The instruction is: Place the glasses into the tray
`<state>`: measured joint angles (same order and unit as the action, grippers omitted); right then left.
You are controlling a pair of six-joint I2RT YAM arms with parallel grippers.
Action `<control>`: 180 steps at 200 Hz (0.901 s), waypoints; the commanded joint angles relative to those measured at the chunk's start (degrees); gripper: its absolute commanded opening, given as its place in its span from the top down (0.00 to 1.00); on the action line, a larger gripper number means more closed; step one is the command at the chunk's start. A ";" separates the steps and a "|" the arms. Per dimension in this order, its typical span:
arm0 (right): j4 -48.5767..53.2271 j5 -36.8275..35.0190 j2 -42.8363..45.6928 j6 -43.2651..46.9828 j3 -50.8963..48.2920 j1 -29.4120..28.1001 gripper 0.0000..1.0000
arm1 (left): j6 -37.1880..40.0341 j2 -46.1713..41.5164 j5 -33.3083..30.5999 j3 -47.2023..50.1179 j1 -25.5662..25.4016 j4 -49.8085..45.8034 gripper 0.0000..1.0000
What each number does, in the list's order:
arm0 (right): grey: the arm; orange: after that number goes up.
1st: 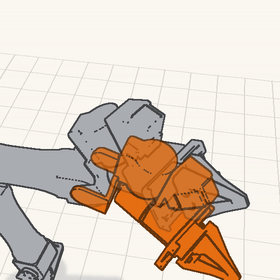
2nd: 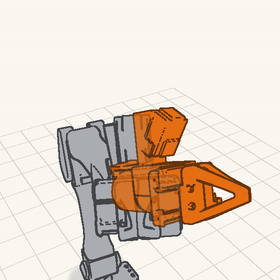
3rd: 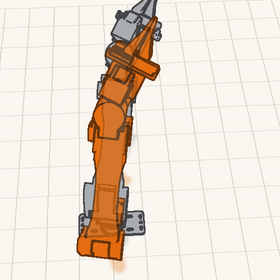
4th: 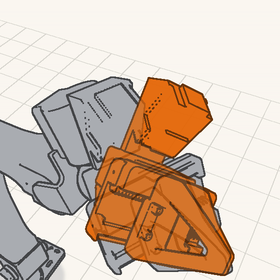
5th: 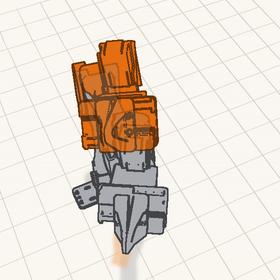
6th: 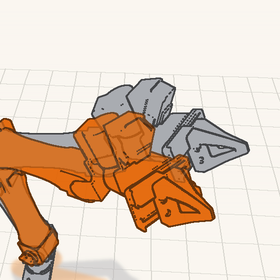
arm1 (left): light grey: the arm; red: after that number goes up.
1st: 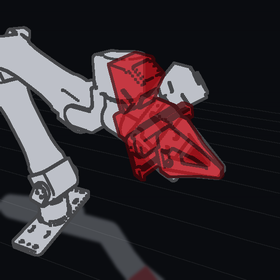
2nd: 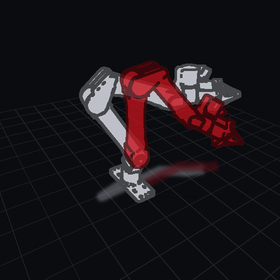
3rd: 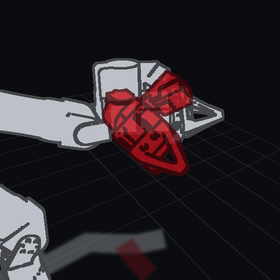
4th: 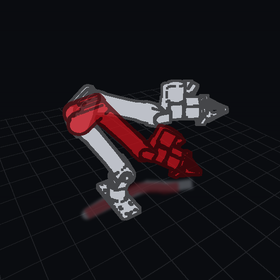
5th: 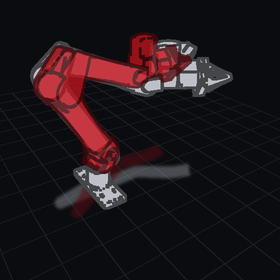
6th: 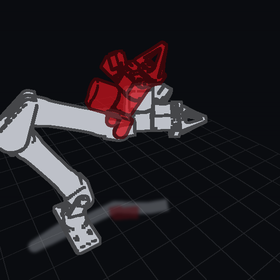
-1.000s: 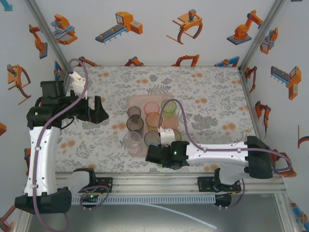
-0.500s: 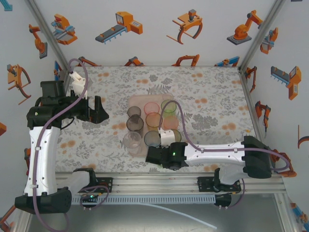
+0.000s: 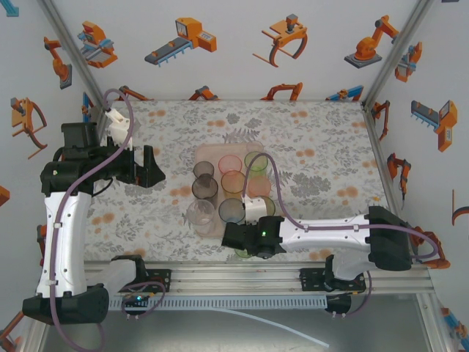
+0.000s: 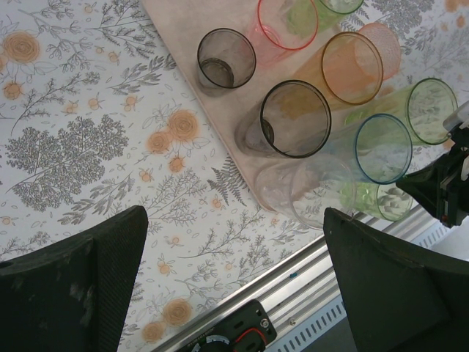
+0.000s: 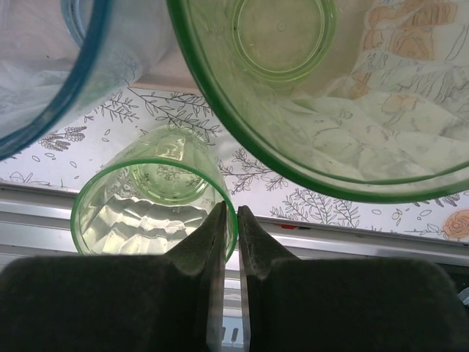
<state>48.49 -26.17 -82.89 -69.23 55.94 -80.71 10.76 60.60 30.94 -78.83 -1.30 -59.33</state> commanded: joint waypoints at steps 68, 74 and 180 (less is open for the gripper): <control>0.30 -0.73 0.18 -0.25 0.70 0.14 1.00 | -0.97 -0.57 1.32 0.15 0.59 0.38 0.03; 0.31 -0.57 0.27 -0.05 0.78 0.20 1.00 | -1.04 -0.54 1.31 0.15 0.60 0.44 0.03; 2.81 0.76 4.31 3.40 3.11 0.20 1.00 | -1.07 -0.68 1.22 -0.36 1.17 0.42 0.03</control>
<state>49.47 -24.71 -80.34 -66.76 56.80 -80.71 10.74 60.60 30.96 -78.83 -0.64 -59.33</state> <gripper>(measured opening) 0.006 0.971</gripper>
